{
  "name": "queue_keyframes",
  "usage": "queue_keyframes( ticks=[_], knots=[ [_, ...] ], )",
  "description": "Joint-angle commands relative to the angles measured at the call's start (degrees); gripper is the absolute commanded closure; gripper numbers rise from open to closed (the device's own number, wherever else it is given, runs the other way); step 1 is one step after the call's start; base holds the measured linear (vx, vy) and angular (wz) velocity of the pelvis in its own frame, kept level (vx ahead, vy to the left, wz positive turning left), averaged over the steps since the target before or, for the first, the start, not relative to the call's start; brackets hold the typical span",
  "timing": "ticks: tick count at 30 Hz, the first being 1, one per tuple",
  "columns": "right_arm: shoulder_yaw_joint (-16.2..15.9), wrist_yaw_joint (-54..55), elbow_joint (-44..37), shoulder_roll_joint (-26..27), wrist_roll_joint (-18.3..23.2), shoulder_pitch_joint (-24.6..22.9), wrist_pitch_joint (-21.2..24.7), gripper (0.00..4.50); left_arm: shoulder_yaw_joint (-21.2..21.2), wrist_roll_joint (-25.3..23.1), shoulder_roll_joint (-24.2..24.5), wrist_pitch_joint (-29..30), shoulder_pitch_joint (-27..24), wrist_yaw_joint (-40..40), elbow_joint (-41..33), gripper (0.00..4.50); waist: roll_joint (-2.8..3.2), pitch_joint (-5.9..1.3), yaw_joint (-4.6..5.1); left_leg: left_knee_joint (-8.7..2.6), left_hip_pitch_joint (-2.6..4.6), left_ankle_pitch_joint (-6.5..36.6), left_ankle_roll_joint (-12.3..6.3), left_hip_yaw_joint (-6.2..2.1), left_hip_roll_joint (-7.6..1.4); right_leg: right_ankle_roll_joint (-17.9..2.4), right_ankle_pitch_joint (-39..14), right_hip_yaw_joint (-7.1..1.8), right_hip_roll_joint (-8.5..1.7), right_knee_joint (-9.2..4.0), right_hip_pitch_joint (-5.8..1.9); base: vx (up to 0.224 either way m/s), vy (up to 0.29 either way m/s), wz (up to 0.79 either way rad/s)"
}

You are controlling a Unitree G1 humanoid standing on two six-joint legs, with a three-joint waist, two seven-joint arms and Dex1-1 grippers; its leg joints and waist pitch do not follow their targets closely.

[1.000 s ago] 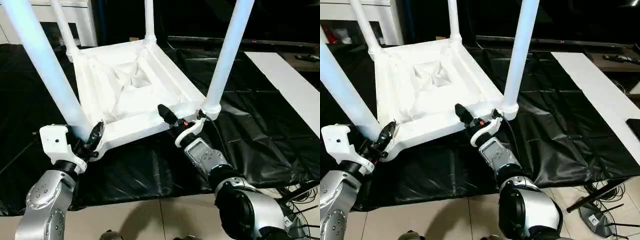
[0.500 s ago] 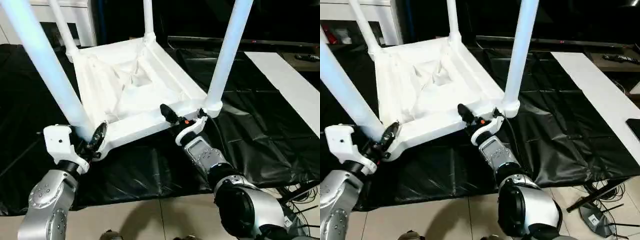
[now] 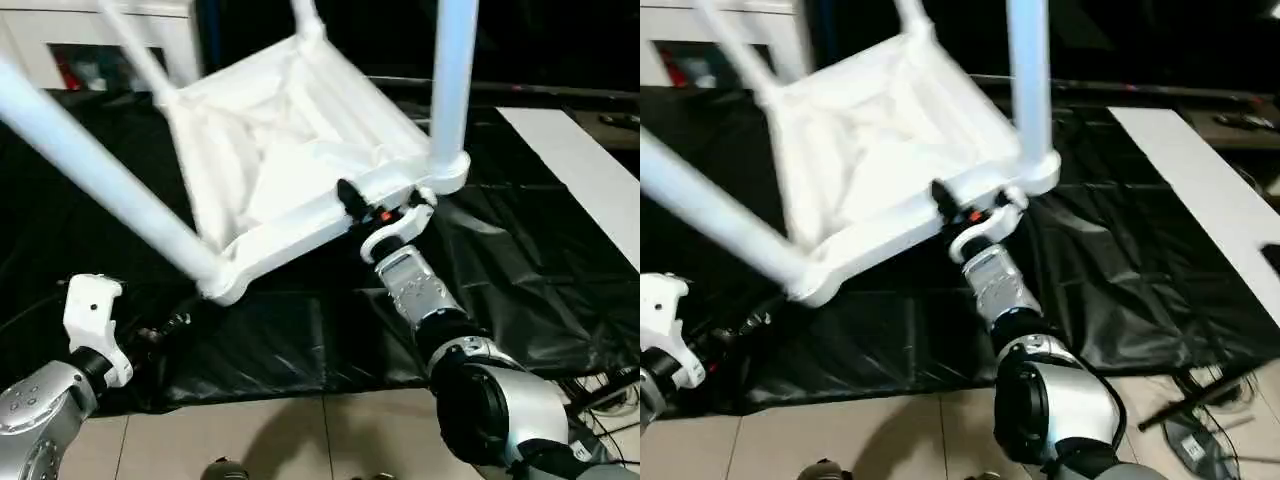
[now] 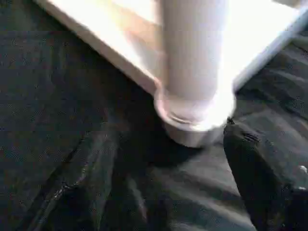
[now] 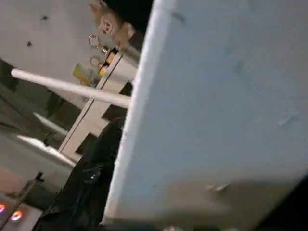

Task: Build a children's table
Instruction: Flip table

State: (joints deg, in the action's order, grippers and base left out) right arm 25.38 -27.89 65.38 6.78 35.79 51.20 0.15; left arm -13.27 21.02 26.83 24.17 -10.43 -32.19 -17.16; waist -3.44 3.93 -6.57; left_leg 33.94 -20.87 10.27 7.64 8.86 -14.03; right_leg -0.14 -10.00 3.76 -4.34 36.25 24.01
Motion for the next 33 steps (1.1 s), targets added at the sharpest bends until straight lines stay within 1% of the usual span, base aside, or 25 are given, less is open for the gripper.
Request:
queue_keyframes(
  ticks=[1, 4, 5, 6, 7, 10, 11, 12, 14, 15, 16, 17, 18, 19, 20, 21, 23, 24, 26, 27, 29, 30, 31, 32, 33],
  knots=[
    [-0.52, 2.59, -4.85, -3.01, -2.99, 2.19, -5.01, 2.43, 2.39, -0.98, 0.96, -2.18, -0.57, -2.97, -2.15, 0.68, 1.74, -4.30, 0.52, -4.17, 0.91, 13.67, 0.41, 1.43, 0.85, -11.57, -10.13, -1.91, -2.08, -3.51, -2.63, 0.000, 0.000, 0.00],
    [-1.92, 3.79, -6.13, -3.65, -4.70, 2.00, -5.47, 2.43, 3.36, -0.36, 2.02, -2.93, -1.31, -5.13, -3.67, 0.68, 1.72, -4.30, 0.44, -4.14, 0.78, 12.42, 0.54, 1.48, 0.92, -11.28, -9.02, -1.94, -2.01, -3.30, -2.70, 0.000, 0.000, 0.00],
    [-2.72, 5.34, -7.76, -4.16, -5.75, 1.67, -5.13, 2.43, 3.75, 0.40, 3.09, -2.85, -1.46, -6.79, -5.34, 0.68, 1.43, -4.27, 0.56, -4.14, 0.73, 12.13, 0.54, 1.54, 0.97, -11.12, -8.82, -1.96, -1.97, -3.32, -2.73, 0.000, 0.000, 0.00],
    [-3.30, 6.13, -8.79, -4.39, -6.45, 1.38, -4.81, 2.43, 4.00, 0.72, 3.83, -2.65, -1.46, -7.51, -6.21, 0.68, 1.57, -4.29, 0.54, -4.13, 0.74, 11.82, 0.67, 1.51, 1.00, -10.89, -8.85, -1.96, -1.97, -3.22, -2.72, 0.000, 0.000, 0.00],
    [-4.00, 7.15, -10.15, -4.69, -7.34, 0.97, -4.14, 2.43, 4.19, 1.14, 4.63, -2.51, -1.41, -8.40, -7.32, 0.68, 1.31, -4.33, 0.62, -4.08, 0.71, 11.52, 0.65, 1.55, 1.03, -10.74, -8.76, -1.97, -1.94, -3.21, -2.75, 0.000, 0.000, 0.00],
    [-6.52, 10.78, -15.01, -5.75, -11.04, -0.91, -1.84, 2.43, 4.45, 1.27, 6.74, -1.99, -0.57, -10.14, -10.03, 0.68, 1.23, -4.12, 0.65, -4.08, 0.76, 11.51, 0.76, 1.64, 1.14, -9.83, -9.97, -2.04, -1.81, -3.29, -2.61, 0.000, 0.000, 0.00],
    [-7.52, 11.87, -16.55, -6.24, -12.54, -1.60, -1.21, 2.43, 4.31, 2.08, 7.44, -0.97, -0.07, -10.69, -11.24, 0.68, 0.97, -4.09, 0.71, -4.08, 0.73, 11.55, 0.95, 1.68, 1.15, -9.25, -10.69, -2.08, -1.78, -3.31, -2.61, 0.000, 0.000, 0.00],
    [-7.52, 11.87, -16.55, -6.24, -12.54, -1.60, -1.21, 2.43, 4.31, 2.08, 7.44, -0.97, -0.07, -10.69, -11.24, 0.68, 1.06, -4.13, 0.68, -4.05, 0.80, 11.36, 1.17, 1.71, 1.19, -8.99, -10.77, -2.11, -1.77, -3.24, -2.57, 0.000, 0.000, 0.00],
    [-8.65, 13.04, -18.36, -6.72, -14.12, -2.42, -0.39, 2.43, 4.02, 3.32, 8.58, 0.03, 0.58, -11.13, -12.69, 0.68, 0.87, -4.08, 0.81, -4.08, 0.67, 12.32, 1.79, 1.68, 1.31, -8.08, -12.40, -2.18, -1.76, -3.28, -2.59, 0.000, 0.000, 0.00],
    [-9.38, 14.33, -21.13, -7.26, -15.34, -3.35, 0.85, 2.43, 3.34, 3.84, 9.86, 1.06, 1.52, -11.03, -13.90, 0.68, 0.60, -3.80, 1.01, -4.18, 0.66, 13.54, 2.01, 1.72, 1.40, -7.21, -14.51, -2.21, -1.57, -3.63, -2.49, 0.000, 0.000, 0.00],
    [-10.00, 15.31, -22.85, -7.69, -16.31, -3.89, 1.73, 2.43, 3.06, 3.81, 10.82, 1.32, 2.11, -11.40, -14.42, 0.68, 0.71, -3.91, 0.89, -4.11, 0.87, 14.04, 2.08, 1.71, 1.37, -6.96, -15.13, -2.25, -1.65, -3.63, -2.35, 0.000, 0.000, 0.00],
    [-10.66, 16.29, -24.56, -8.14, -17.26, -4.42, 2.97, 2.43, 2.70, 4.16, 11.64, 2.03, 2.88, -11.61, -14.89, 0.68, 0.33, -3.91, 1.09, -4.10, 0.77, 14.54, 2.27, 1.69, 1.41, -6.38, -16.27, -2.27, -1.61, -3.71, -2.40, 0.000, 0.000, 0.00],
    [-11.46, 17.17, -26.17, -8.59, -18.25, -4.92, 4.40, 2.43, 2.38, 3.81, 12.38, 2.55, 3.85, -11.31, -15.10, 0.68, 0.41, -3.89, 0.99, -4.10, 0.84, 14.44, 2.50, 1.70, 1.53, -5.99, -16.64, -2.34, -1.53, -3.73, -2.34, 0.000, 0.000, 0.00],
    [-13.52, 19.02, -29.54, -9.40, -20.37, -6.09, 7.12, 2.43, 1.68, 2.92, 13.45, 2.53, 5.96, -10.56, -15.25, 0.68, 0.38, -3.80, 1.06, -4.10, 0.83, 14.57, 2.64, 1.69, 1.54, -5.71, -16.94, -2.37, -1.47, -3.78, -2.30, 0.000, 0.000, 0.00],
    [-14.05, 19.35, -30.27, -9.60, -20.93, -6.37, 7.62, 2.43, 1.51, 2.79, 13.61, 2.58, 6.48, -10.32, -15.25, 0.68, 0.41, -3.86, 0.93, -4.03, 1.00, 14.57, 2.86, 1.72, 1.67, -5.03, -17.44, -2.44, -1.39, -3.87, -2.23, 0.000, 0.000, 0.00],
    [-15.61, 20.10, -32.53, -10.03, -22.14, -7.27, 9.52, 2.43, 1.18, 1.98, 14.13, 3.65, 8.16, -9.13, -15.05, 0.68, -0.28, -3.66, 1.19, -4.20, 0.58, 15.06, 3.15, 1.61, 1.73, -4.11, -19.87, -2.37, -1.42, -3.98, -2.49, 0.000, 0.000, 0.00],
    [-17.98, 21.15, -36.25, -10.67, -24.46, -8.68, 12.20, 2.43, 0.94, 0.97, 14.78, 4.23, 10.63, -8.08, -14.76, 0.68, 0.03, -3.70, 1.12, -4.00, 1.17, 16.39, 3.72, 1.66, 1.80, -2.54, -22.97, -2.55, -1.45, -4.35, -1.98, 0.000, 0.000, 0.00],
    [-19.50, 21.55, -38.58, -11.06, -25.90, -9.57, 13.64, 2.43, 0.77, 0.84, 15.13, 4.68, 11.89, -7.71, -14.79, 0.68, -0.45, -3.62, 1.49, -4.14, 0.77, 16.86, 3.96, 1.54, 1.86, -1.68, -24.65, -2.46, -1.34, -4.56, -2.15, 0.000, 0.000, 0.00],
    [-21.65, 22.22, -42.28, -11.66, -27.64, -10.81, 15.88, 2.43, 0.65, 1.11, 15.60, 5.36, 13.41, -7.06, -15.53, 0.68, -0.37, -3.74, 1.86, -4.07, 0.88, 17.71, 4.31, 1.41, 1.93, -0.78, -26.02, -2.44, -1.29, -4.73, -1.89, 0.000, 0.000, 0.00],
    [-22.81, 22.99, -44.56, -11.98, -28.90, -11.49, 17.15, 2.43, 0.64, 1.66, 15.83, 5.89, 14.52, -6.78, -16.23, 0.68, -0.80, -3.84, 2.17, -4.07, 0.75, 17.97, 4.45, 1.32, 1.92, -0.42, -26.54, -2.37, -1.26, -4.74, -1.97, 0.000, 0.000, 0.00],
    [-23.78, 23.70, -46.35, -12.36, -30.02, -11.93, 18.50, 2.45, 0.71, 2.21, 15.96, 6.33, 15.63, -6.44, -16.86, 0.68, -0.78, -3.96, 2.34, -4.06, 0.77, 18.45, 4.67, 1.24, 1.88, -0.26, -26.91, -2.35, -1.23, -4.72, -1.87, 0.000, 0.000, 0.00],
    [-25.30, 25.06, -49.03, -13.02, -31.40, -12.42, 20.90, 2.46, 1.16, 2.94, 15.94, 7.13, 18.21, -5.49, -17.95, 0.68, -0.79, -4.00, 2.66, -4.06, 1.07, 20.23, 5.07, 1.06, 1.83, -0.44, -26.72, -2.32, -1.10, -4.77, -1.49, 0.000, 0.000, 0.00],
    [-25.83, 25.68, -49.96, -13.26, -31.71, -12.58, 21.89, 2.46, 1.36, 3.19, 15.91, 7.47, 19.16, -5.11, -18.33, 0.68, -0.94, -4.02, 2.81, -4.08, 1.11, 20.68, 5.34, 1.00, 1.81, -0.66, -26.17, -2.29, -1.00, -4.71, -1.45, 0.000, 0.000, 0.00],
    [-26.18, 26.42, -50.37, -13.35, -32.09, -12.60, 22.66, 2.46, 1.53, 3.40, 15.77, 7.76, 20.08, -4.73, -18.64, 0.68, -0.86, -4.11, 2.85, -4.01, 1.32, 21.15, 5.53, 0.92, 1.78, -1.00, -25.33, -2.29, -0.92, -4.56, -1.28, 0.000, 0.000, 0.00],
    [-26.63, 27.28, -51.03, -13.47, -32.23, -12.76, 23.56, 2.53, 1.58, 3.66, 15.60, 8.38, 20.80, -4.44, -18.87, 0.68, -1.09, -4.02, 3.02, -3.93, 1.47, 22.65, 5.39, 0.94, 1.80, -1.41, -24.82, -2.27, -0.72, -4.56, -1.04, 0.000, 0.000, 0.00]
  ],
)
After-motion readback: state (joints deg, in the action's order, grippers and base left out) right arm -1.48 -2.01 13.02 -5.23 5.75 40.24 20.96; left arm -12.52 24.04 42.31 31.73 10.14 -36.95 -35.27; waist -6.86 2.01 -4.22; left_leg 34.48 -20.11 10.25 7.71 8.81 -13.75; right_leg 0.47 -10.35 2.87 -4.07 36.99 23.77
